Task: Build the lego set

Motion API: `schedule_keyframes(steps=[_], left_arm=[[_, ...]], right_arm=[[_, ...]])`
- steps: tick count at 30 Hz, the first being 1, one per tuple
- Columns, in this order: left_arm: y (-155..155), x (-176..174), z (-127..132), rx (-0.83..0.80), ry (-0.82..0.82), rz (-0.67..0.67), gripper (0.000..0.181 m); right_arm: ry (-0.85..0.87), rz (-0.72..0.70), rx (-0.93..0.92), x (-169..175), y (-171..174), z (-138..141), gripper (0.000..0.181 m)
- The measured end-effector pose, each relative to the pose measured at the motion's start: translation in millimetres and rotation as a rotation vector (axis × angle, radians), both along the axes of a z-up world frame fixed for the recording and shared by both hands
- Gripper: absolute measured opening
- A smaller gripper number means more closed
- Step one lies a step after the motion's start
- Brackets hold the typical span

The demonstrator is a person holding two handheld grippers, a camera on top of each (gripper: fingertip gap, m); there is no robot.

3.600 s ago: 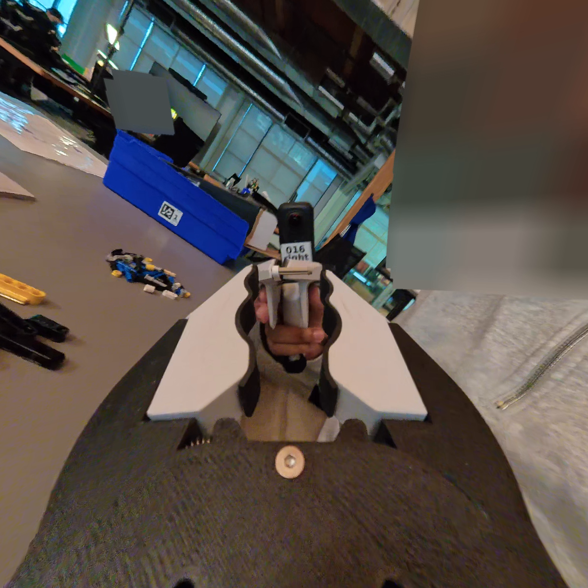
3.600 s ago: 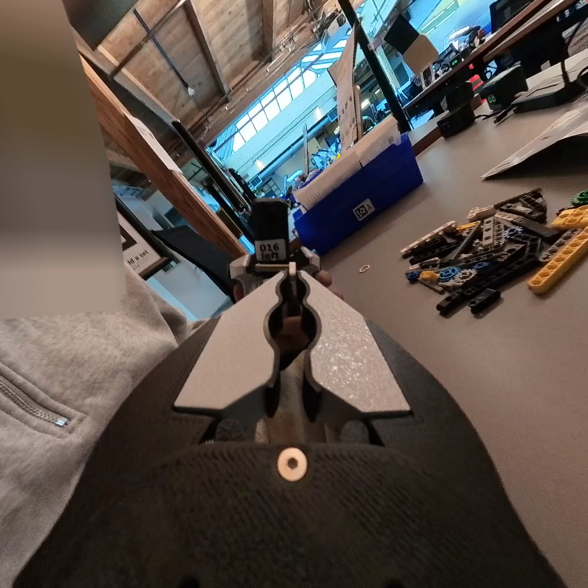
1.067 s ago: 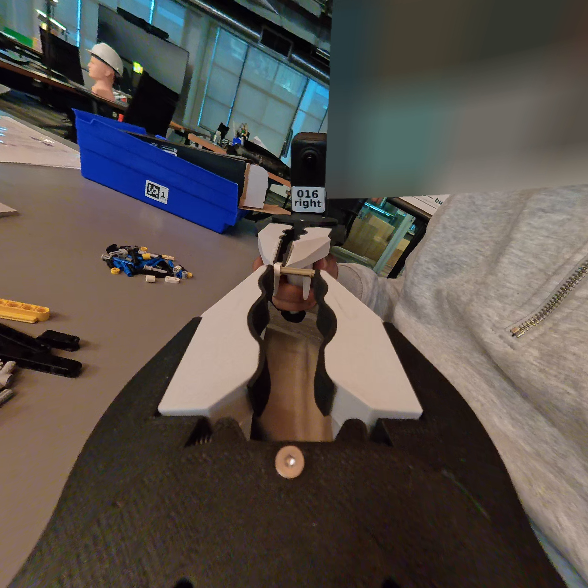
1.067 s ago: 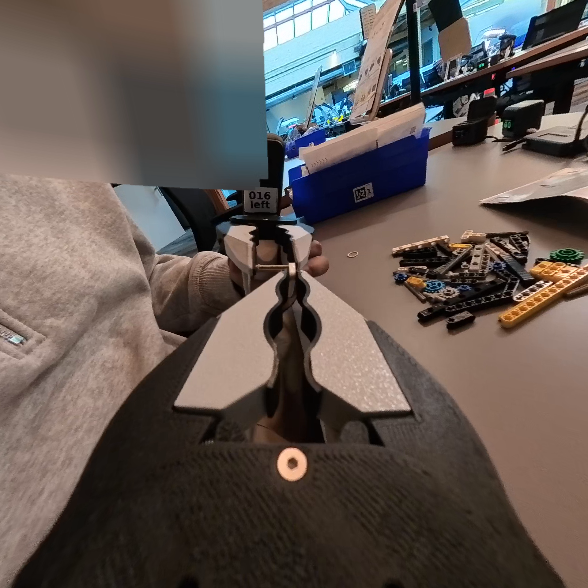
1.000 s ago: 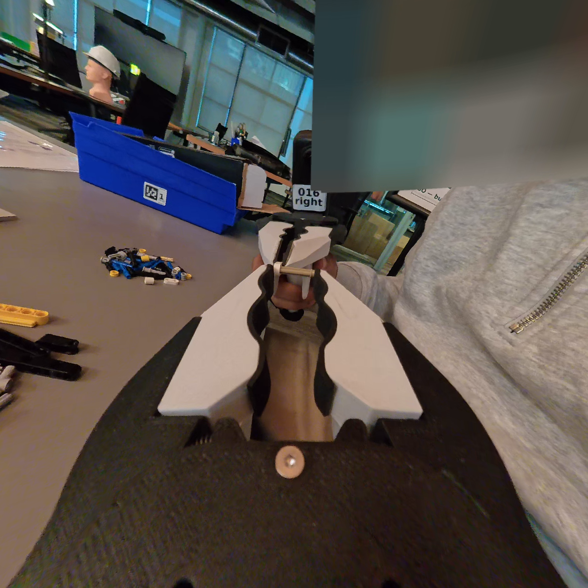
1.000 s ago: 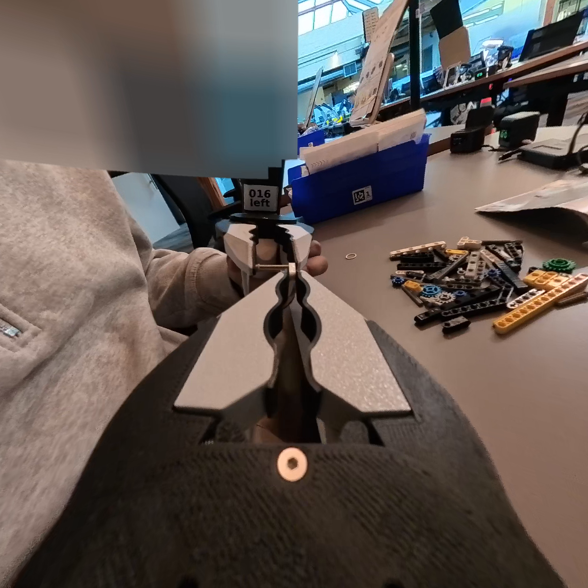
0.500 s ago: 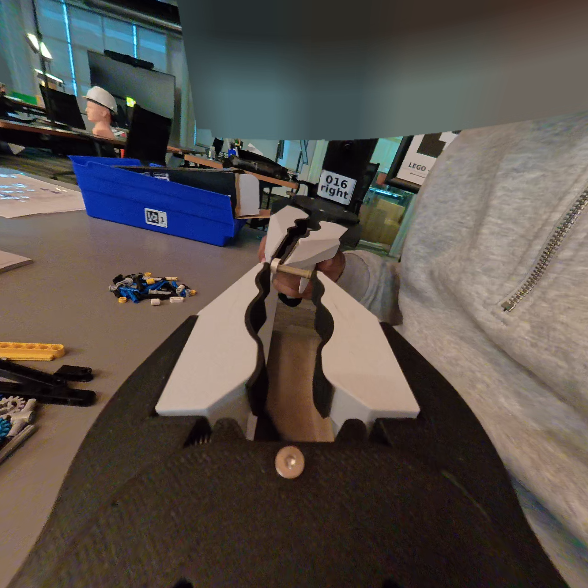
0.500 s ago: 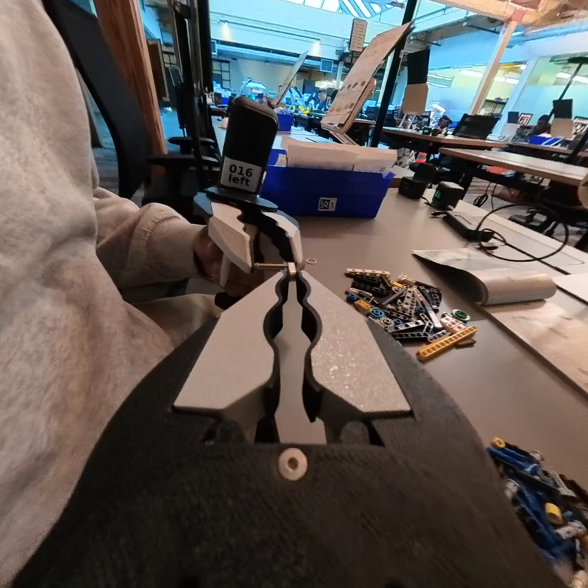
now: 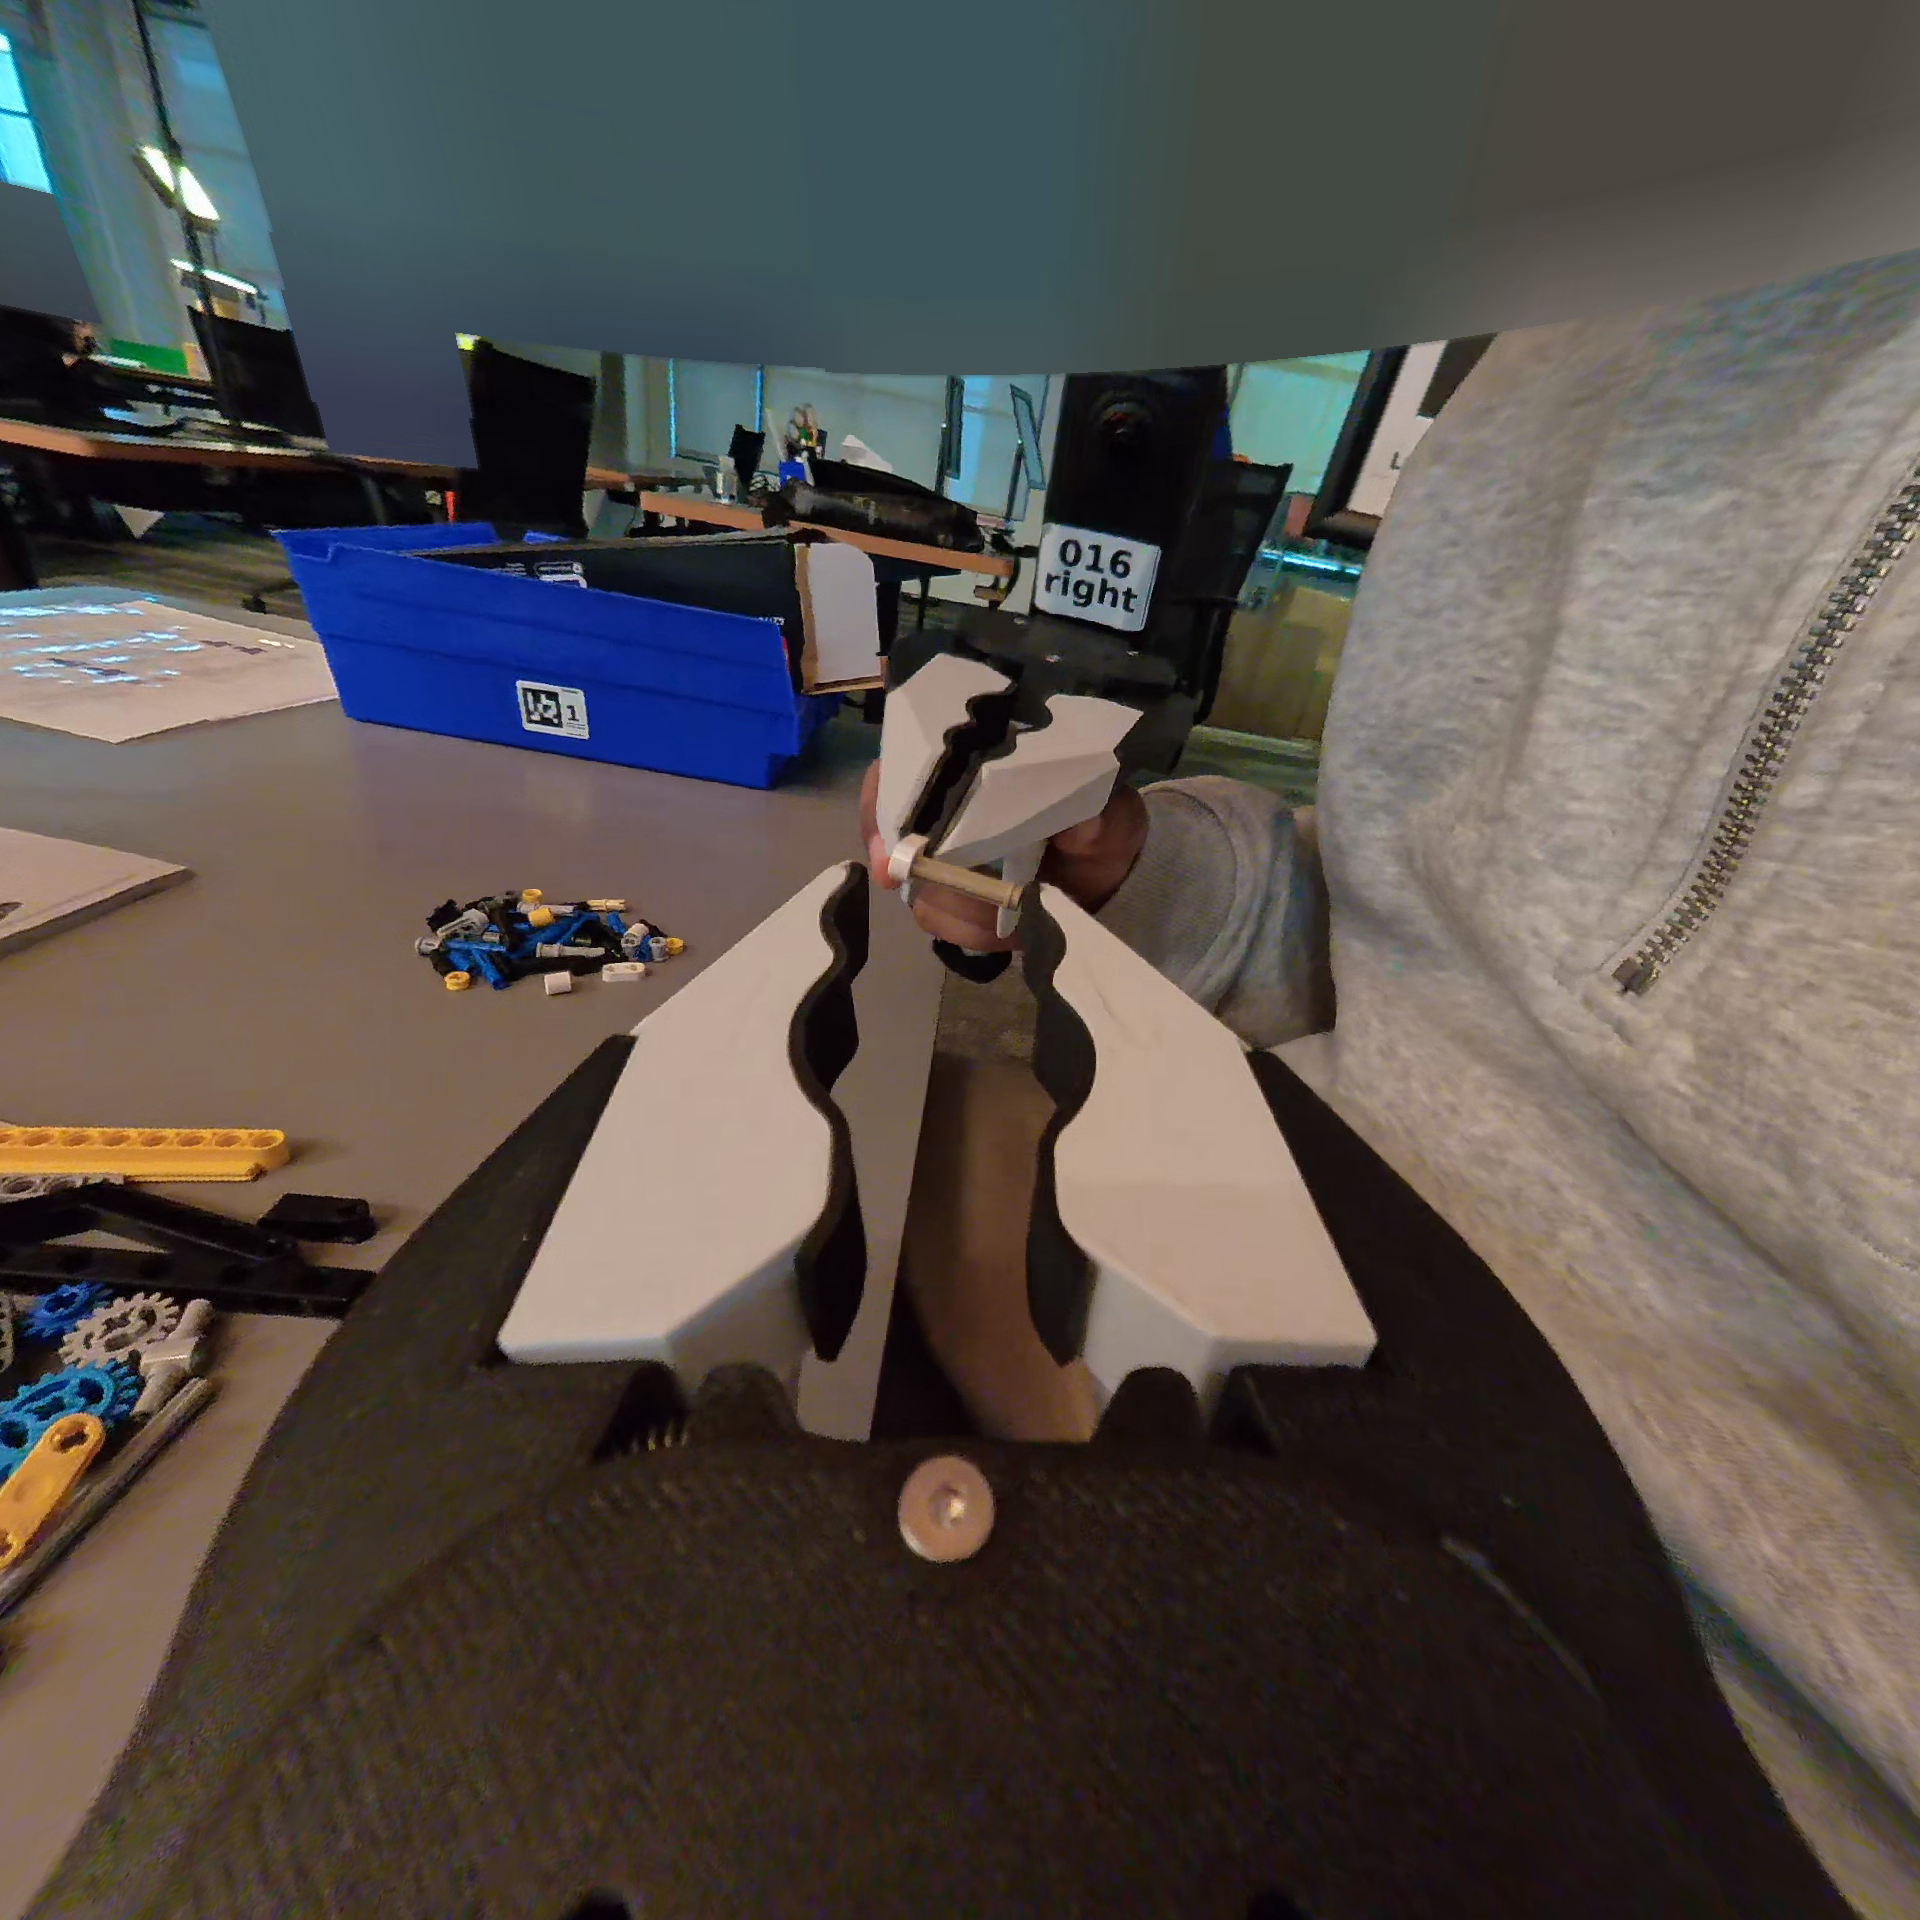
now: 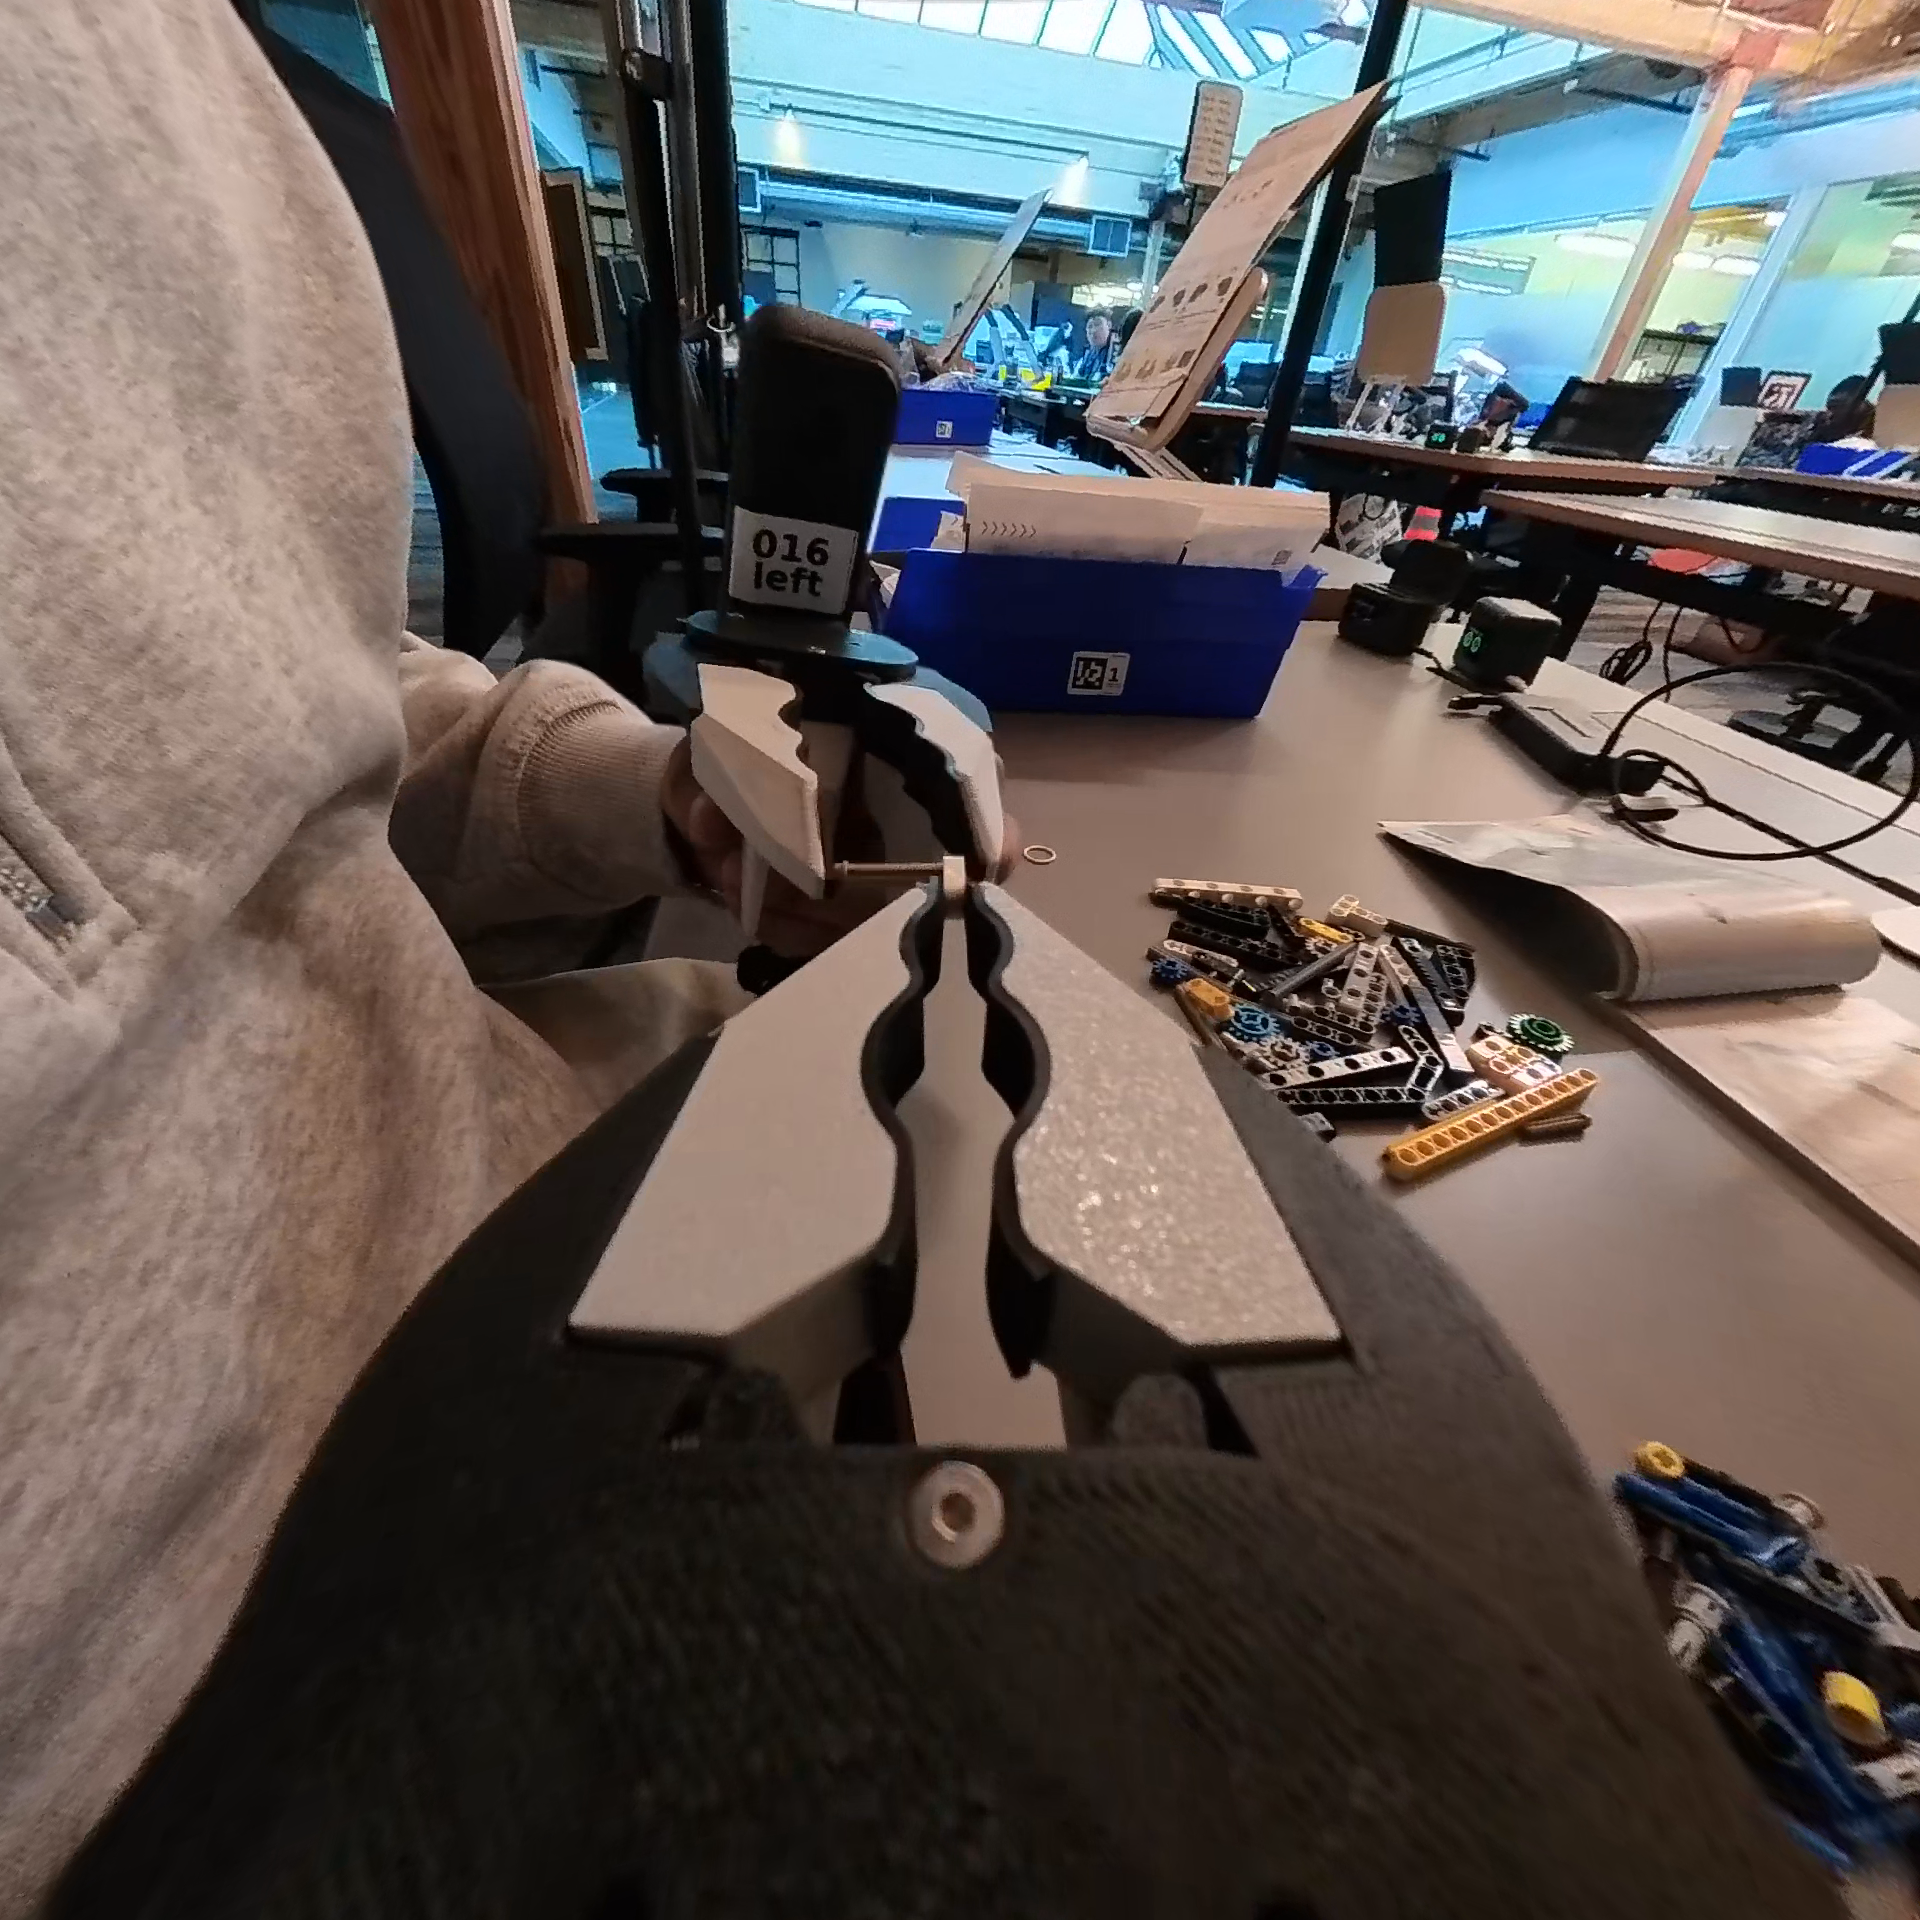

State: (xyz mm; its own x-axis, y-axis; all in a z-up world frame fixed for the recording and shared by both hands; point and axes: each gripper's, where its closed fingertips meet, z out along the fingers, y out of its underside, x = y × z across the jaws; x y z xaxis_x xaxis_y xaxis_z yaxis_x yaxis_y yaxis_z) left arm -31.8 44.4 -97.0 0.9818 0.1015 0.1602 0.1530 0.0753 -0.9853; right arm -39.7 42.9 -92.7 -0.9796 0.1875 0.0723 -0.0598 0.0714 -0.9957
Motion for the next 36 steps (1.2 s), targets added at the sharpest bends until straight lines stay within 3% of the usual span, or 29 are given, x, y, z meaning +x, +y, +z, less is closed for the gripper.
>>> schedule_keyframes(steps=[36], left_arm=[[1.6,-4.9,-3.9,-0.056,0.051,0.069,0.024]], right_arm=[[-0.083,0.001,-0.009,-6.9,2.4,-6.7,0.002]])
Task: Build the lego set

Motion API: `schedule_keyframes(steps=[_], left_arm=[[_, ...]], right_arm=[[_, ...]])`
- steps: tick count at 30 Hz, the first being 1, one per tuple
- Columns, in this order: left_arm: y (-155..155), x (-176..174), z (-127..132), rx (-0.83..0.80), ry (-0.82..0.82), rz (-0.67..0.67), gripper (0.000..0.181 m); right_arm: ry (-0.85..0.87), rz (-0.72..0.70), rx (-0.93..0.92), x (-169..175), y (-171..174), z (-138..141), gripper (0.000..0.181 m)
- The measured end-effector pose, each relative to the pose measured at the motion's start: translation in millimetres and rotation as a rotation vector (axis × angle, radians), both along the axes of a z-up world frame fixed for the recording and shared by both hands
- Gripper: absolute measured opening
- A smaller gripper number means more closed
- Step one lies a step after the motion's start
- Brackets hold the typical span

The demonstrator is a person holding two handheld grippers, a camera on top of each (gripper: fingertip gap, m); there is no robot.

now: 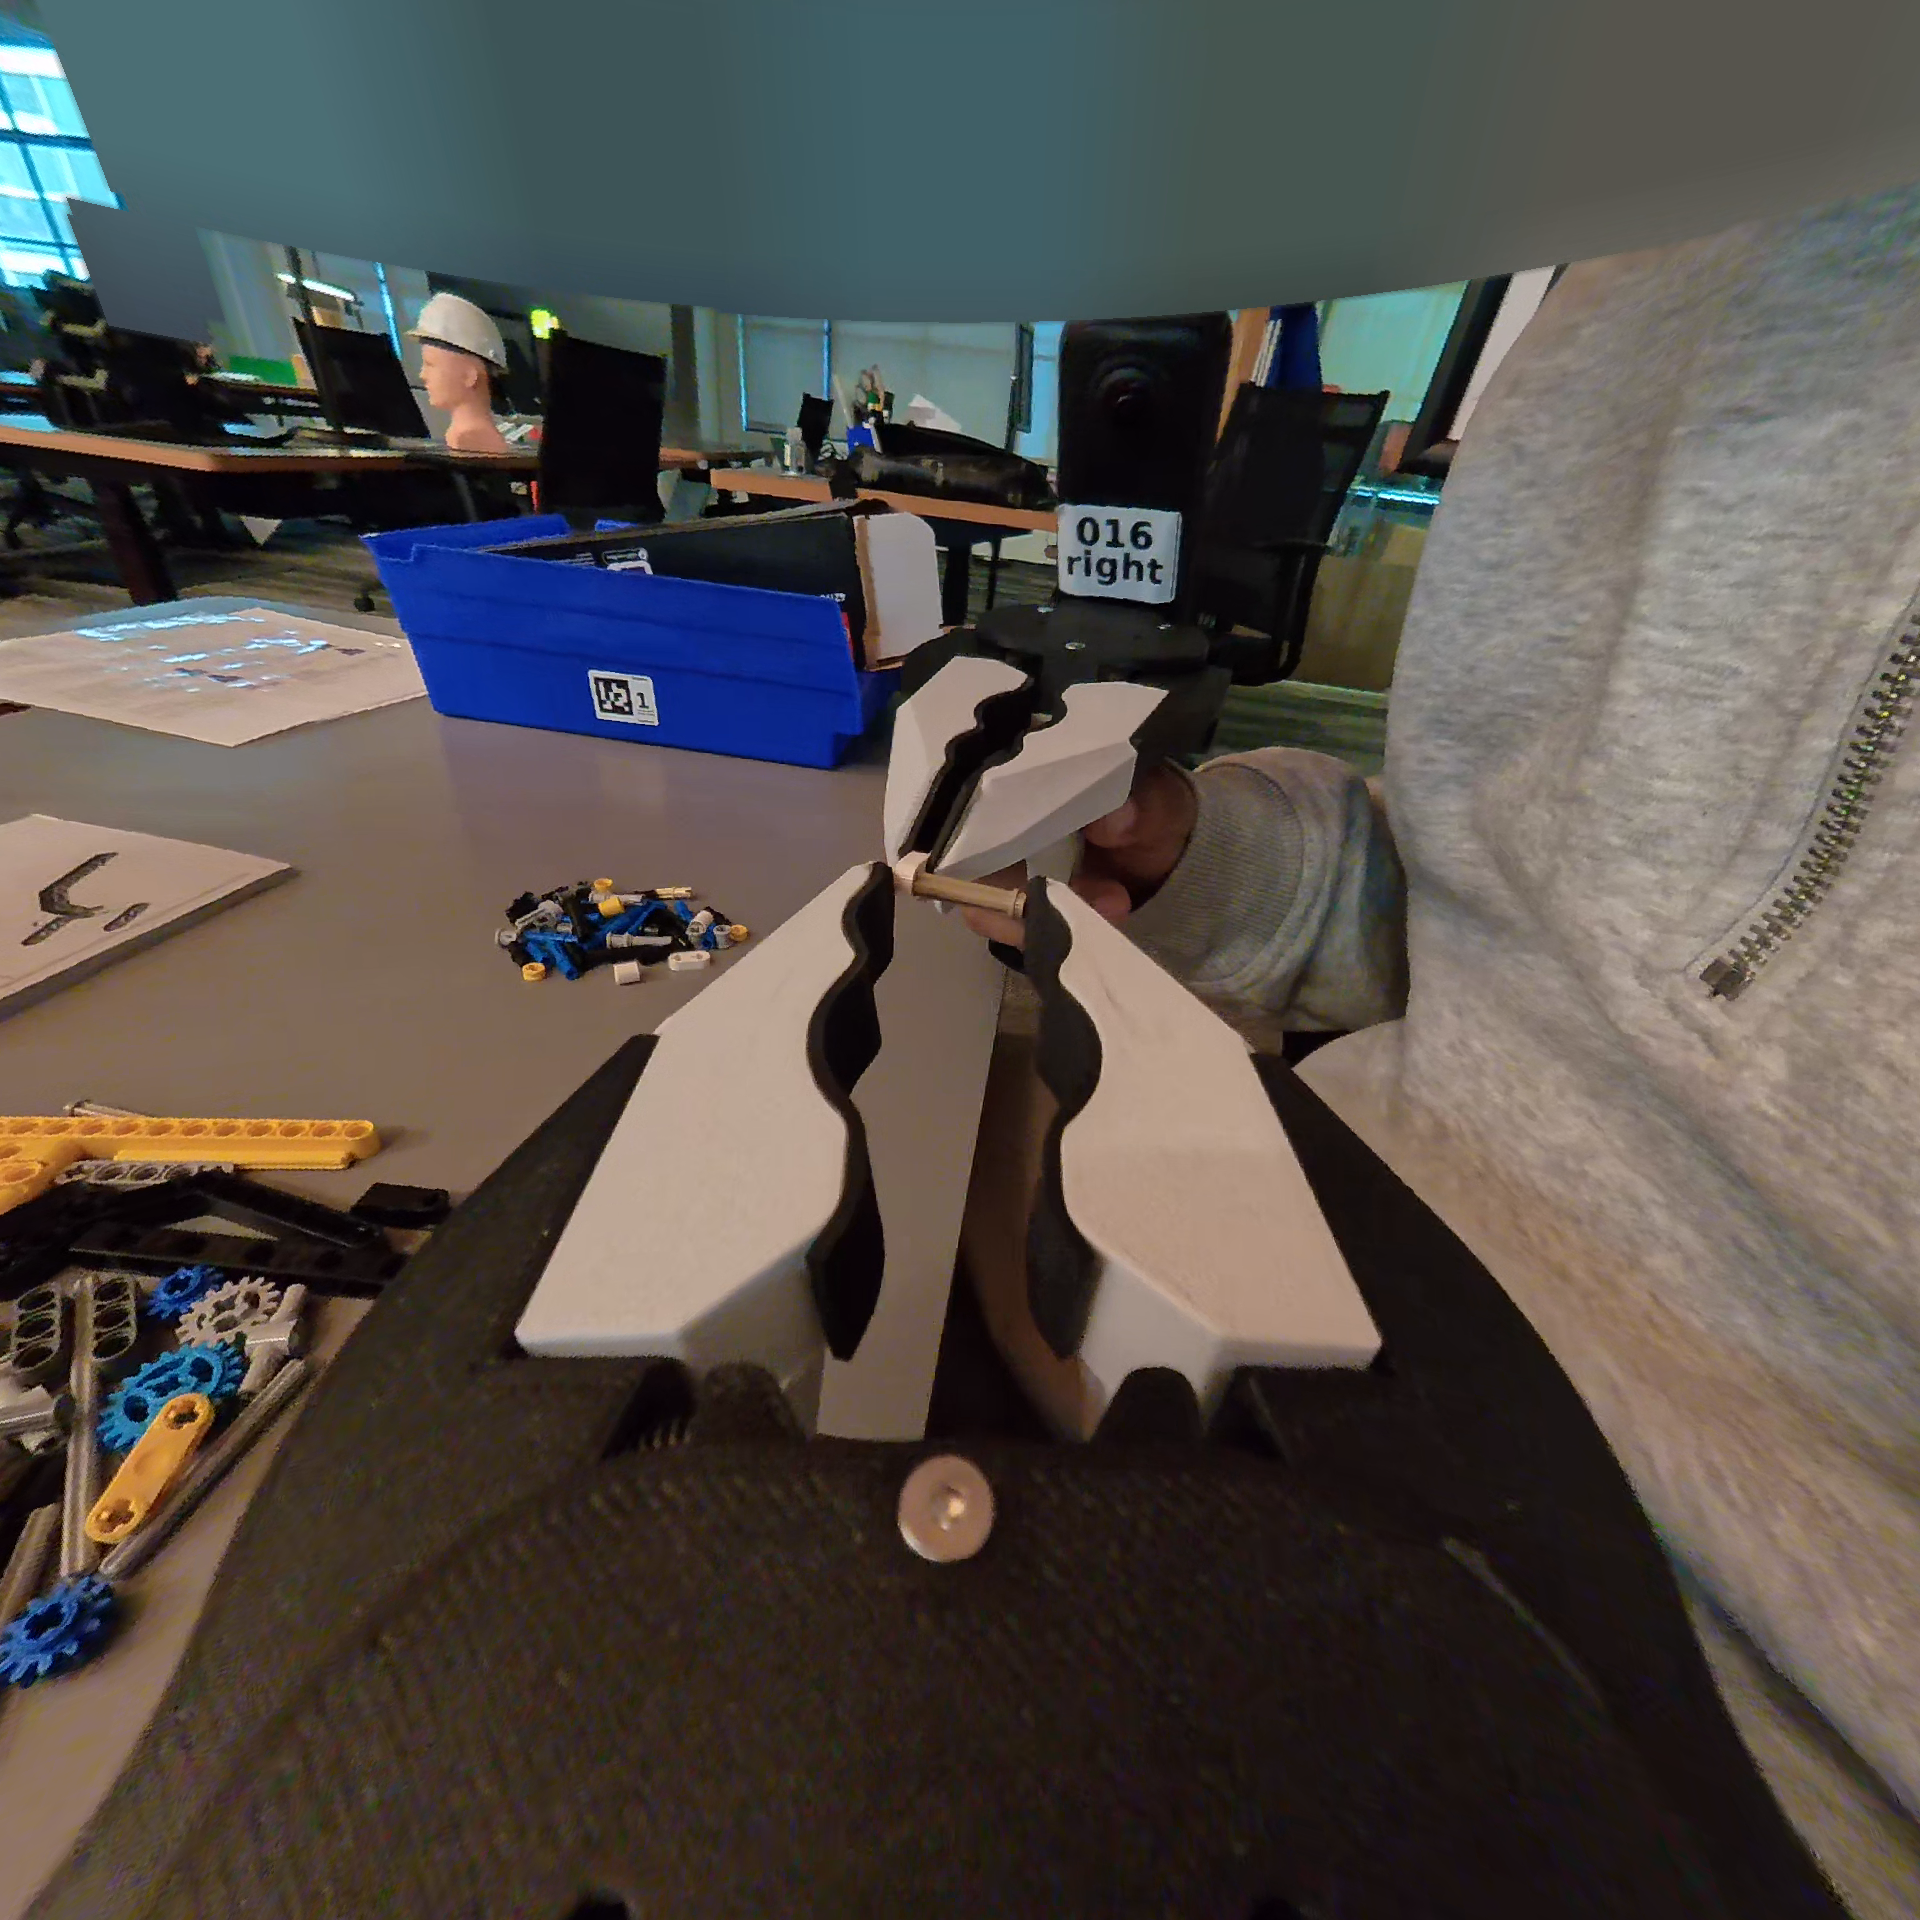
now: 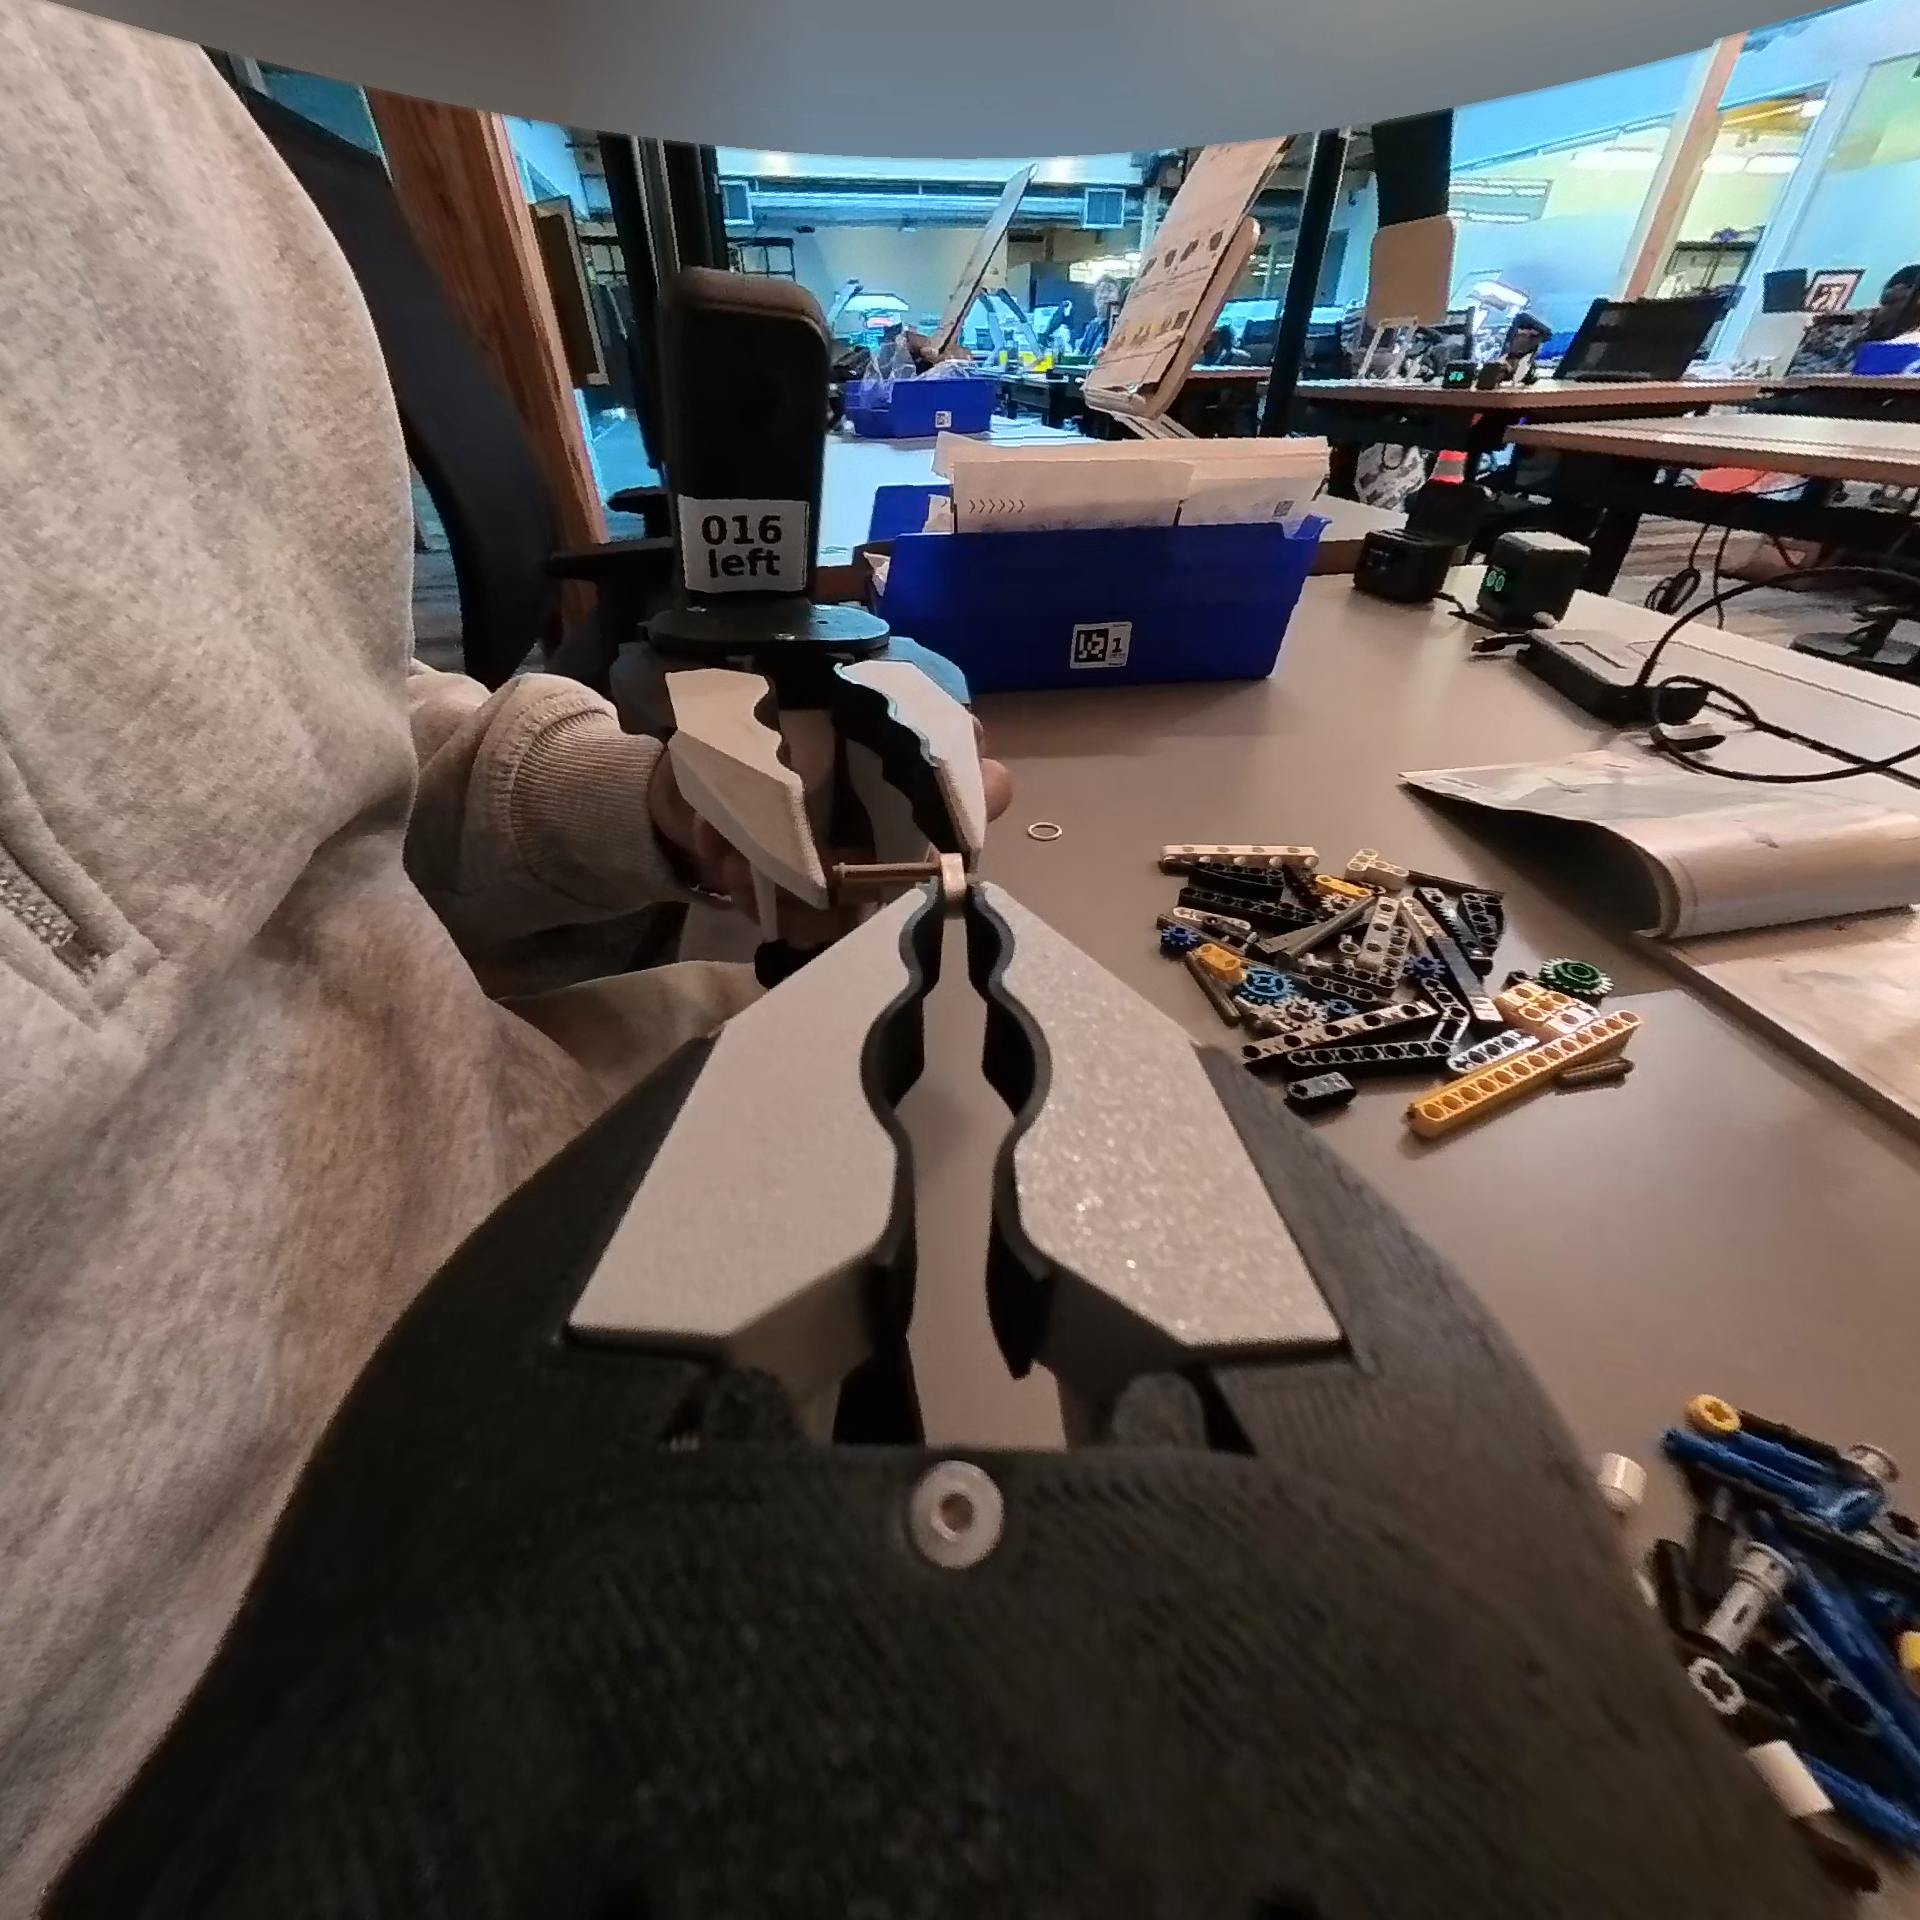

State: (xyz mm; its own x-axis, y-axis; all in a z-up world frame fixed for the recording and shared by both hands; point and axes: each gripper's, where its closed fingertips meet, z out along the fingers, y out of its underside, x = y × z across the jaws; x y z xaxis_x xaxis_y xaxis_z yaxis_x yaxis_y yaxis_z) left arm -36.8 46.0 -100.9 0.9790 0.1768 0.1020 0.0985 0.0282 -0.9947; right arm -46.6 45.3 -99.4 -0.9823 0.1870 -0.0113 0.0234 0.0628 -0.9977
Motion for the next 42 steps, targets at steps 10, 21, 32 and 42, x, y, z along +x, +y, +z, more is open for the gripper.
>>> schedule_keyframes(steps=[10,21,32,42], left_arm=[[1.6,1.0,1.3,0.023,-0.020,0.002,0.024],[1.9,3.0,1.9,0.050,-0.056,-0.018,0.024],[2.7,2.1,-1.0,0.058,-0.088,-0.022,0.023],[0.2,-5.4,-3.6,0.074,-0.127,0.009,0.007]], right_arm=[[-0.040,0.021,-0.012,-0.2,2.6,0.2,0.002],[-0.072,0.044,-0.014,1.0,3.9,-0.9,0.002],[-0.090,0.042,0.003,-1.0,4.7,-5.2,0.002],[-0.105,0.075,-0.001,4.3,1.0,-6.2,0.002]])
